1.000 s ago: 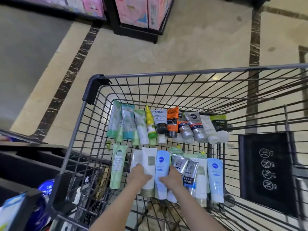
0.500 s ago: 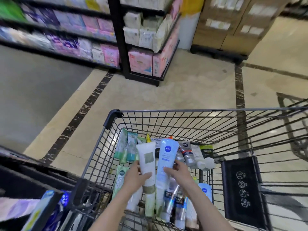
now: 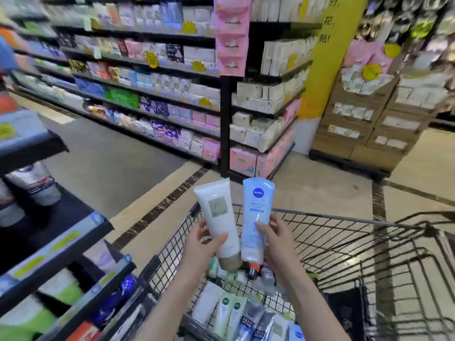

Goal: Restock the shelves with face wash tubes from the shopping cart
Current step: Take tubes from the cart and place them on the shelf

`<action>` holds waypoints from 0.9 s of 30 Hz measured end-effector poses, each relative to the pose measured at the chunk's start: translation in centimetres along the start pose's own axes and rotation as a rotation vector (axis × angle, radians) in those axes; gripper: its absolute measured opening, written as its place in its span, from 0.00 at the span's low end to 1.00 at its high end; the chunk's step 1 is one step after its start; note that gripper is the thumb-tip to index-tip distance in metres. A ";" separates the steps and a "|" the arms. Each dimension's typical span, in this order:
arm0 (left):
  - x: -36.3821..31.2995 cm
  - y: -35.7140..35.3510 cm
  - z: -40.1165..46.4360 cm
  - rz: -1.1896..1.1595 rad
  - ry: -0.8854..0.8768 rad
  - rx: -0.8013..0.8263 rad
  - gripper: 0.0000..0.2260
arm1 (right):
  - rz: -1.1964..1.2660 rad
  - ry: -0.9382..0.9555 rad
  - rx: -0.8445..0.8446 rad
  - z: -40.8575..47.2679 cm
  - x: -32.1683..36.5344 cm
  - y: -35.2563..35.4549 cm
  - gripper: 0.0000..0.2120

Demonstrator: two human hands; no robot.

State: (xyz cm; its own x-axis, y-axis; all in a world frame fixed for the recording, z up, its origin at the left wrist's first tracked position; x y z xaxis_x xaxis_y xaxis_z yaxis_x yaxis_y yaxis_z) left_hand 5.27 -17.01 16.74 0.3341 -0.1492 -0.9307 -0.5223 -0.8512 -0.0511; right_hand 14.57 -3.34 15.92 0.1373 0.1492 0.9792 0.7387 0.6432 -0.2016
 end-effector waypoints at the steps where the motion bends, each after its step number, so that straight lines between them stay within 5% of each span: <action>1: -0.8 0.1 -1.3 -0.040 -0.029 -0.007 0.16 | 0.023 0.024 0.009 -0.7 1.2 -0.3 0.13; 5: -3.4 1.0 -6.6 -0.144 -0.183 -0.040 0.10 | 0.104 0.135 0.053 -3.8 6.2 -1.7 0.13; 13: -8.1 5.1 -14.9 -0.186 -0.434 -0.240 0.14 | 0.201 0.243 0.251 -9.5 13.0 -6.6 0.11; 27: -12.5 20.5 -26.9 -0.322 -0.603 -0.635 0.11 | 0.302 0.205 0.689 -17.9 15.8 -22.8 0.10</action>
State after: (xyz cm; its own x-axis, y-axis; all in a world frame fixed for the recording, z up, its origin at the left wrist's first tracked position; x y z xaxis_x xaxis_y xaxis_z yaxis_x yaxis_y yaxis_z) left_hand 11.47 -46.17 37.05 -0.1684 0.2769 -0.9460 0.1108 -0.9484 -0.2972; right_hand 11.70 -29.15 36.36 0.4365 0.2933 0.8506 0.0828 0.9282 -0.3626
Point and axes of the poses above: each hand's wrist, its own z-axis towards the middle knuckle, its own y-axis out of the back of the hand, x = y × z, the point moved 1 cm from there along z, towards the middle knuckle, and after that the axes turned 11 degrees about y, right-handed, at the moved point
